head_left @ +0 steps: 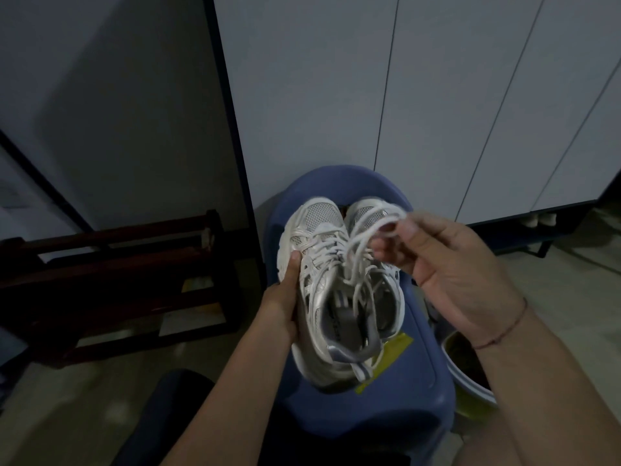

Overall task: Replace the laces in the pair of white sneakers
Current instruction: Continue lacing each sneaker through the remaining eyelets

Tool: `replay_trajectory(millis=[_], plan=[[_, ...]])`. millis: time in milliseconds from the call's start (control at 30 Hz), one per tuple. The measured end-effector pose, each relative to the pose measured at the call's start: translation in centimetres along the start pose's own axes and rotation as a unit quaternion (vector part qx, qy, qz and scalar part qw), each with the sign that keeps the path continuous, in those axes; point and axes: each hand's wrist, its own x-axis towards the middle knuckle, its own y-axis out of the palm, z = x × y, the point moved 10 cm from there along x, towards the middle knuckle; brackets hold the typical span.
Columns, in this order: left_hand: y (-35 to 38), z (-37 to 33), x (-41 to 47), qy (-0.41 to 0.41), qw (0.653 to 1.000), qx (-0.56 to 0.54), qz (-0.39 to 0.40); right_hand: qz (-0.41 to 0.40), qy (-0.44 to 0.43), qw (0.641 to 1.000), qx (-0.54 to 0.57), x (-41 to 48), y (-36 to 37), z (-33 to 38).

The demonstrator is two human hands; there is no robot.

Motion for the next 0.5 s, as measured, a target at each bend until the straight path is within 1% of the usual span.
replay_trajectory(millis=[33,100,233,267,333,433,500], plan=[[0.2,0.3,0.1,-0.017,1.000,-0.011,0.008,0.011,0.014,0.997,-0.069,0.0,-0.1,-0.5],[0.5,0.3,-0.1,-0.045,0.998,-0.027,0.023,0.032,0.042,0.977,-0.205,-0.1,-0.3,-1.7],[0.8,-0.7,-0.3,-0.030,0.996,-0.069,0.051,0.061,0.110,0.918,-0.377,-0.4,-1.0,-3.5],[0.7,-0.9,-0.3,-0.027,0.996,-0.071,0.048,0.071,0.124,0.907,-0.395,-0.5,-1.0,-3.8],[0.4,-1.5,-0.4,-0.007,0.996,-0.072,0.045,0.079,0.139,0.899,-0.408,-0.6,-0.8,-4.4],[-0.7,-1.5,-0.1,0.011,0.998,-0.060,0.007,0.068,0.131,0.906,-0.398,-0.4,-0.5,-4.8],[-1.3,-2.0,-0.6,0.030,0.998,-0.046,-0.018,0.078,0.138,0.916,-0.368,-0.5,-0.1,-5.4]])
